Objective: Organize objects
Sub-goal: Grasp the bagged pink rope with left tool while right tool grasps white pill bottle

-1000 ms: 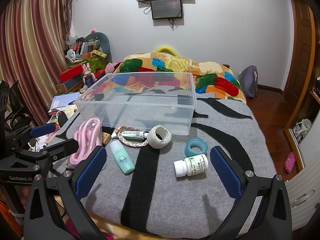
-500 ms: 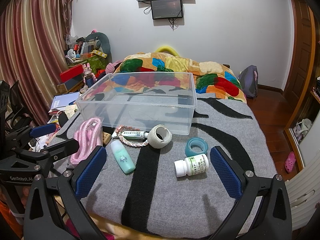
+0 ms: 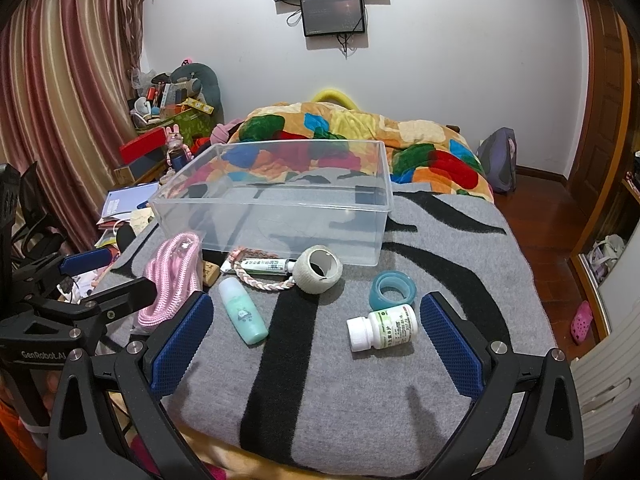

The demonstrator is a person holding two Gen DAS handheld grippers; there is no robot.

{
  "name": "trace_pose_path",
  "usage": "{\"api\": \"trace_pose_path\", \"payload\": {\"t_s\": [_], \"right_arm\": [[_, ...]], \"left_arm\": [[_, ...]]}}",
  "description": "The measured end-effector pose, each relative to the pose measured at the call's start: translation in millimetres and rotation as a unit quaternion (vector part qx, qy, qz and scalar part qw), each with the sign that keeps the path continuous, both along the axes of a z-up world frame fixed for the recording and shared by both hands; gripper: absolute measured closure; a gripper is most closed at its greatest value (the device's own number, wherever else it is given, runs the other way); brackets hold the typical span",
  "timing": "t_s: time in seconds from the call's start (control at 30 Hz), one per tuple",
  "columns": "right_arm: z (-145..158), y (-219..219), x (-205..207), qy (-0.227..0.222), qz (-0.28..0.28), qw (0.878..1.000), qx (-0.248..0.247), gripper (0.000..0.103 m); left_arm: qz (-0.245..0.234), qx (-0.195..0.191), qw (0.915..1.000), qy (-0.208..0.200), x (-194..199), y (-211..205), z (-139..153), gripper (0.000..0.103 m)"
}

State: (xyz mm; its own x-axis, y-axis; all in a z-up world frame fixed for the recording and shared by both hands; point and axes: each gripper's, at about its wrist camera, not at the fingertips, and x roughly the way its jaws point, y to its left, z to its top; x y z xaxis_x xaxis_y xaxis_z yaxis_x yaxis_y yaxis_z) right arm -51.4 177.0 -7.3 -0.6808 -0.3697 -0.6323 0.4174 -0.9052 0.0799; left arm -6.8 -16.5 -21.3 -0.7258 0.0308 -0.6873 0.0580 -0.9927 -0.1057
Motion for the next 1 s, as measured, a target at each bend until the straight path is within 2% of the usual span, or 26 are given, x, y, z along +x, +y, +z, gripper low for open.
{"api": "trace_pose_path", "payload": {"t_s": [0.1, 0.3, 0.5, 0.57, 0.7, 0.77, 0.83, 0.87, 1.0], "right_arm": [[-5, 4, -2, -0.004, -0.009, 1.0, 0.001, 0.0], [-24, 25, -21, -0.036, -0.042, 0.998, -0.001, 0.0], [-48, 37, -42, -0.074, -0.058, 0.996, -0.001, 0.0], [-53, 38, -48, -0.078, -0.058, 0.995, 0.006, 0.0], [-60, 38, -52, -0.08, -0.057, 0.995, 0.019, 0.002], [-62, 38, -52, -0.08, -0.053, 0.995, 0.016, 0.009], [-62, 37, -51, -0.081, -0.047, 0.995, 0.015, 0.024], [-61, 36, -50, -0.079, -0.043, 0.996, 0.017, 0.028], [-59, 33, -47, -0.079, -0.026, 0.996, 0.011, 0.055]], "left_arm": [[0.015, 0.002, 0.9997, -0.018, -6, -9, -8, 0.0], [0.032, 0.033, 0.9967, -0.066, -29, -22, -25, 0.0], [0.036, 0.018, 0.995, -0.092, -53, -13, -41, 0.0], [0.037, 0.026, 0.9936, -0.104, -56, -14, -50, 0.0], [0.038, 0.018, 0.9952, -0.088, -50, -11, -51, 0.001], [0.036, 0.018, 0.9959, -0.081, -45, -11, -51, 0.007], [0.031, 0.012, 0.9967, -0.074, -41, -8, -50, 0.024], [0.027, 0.008, 0.997, -0.072, -39, -7, -48, 0.027], [0.025, 0.008, 0.9976, -0.064, -34, -8, -45, 0.037]]}}
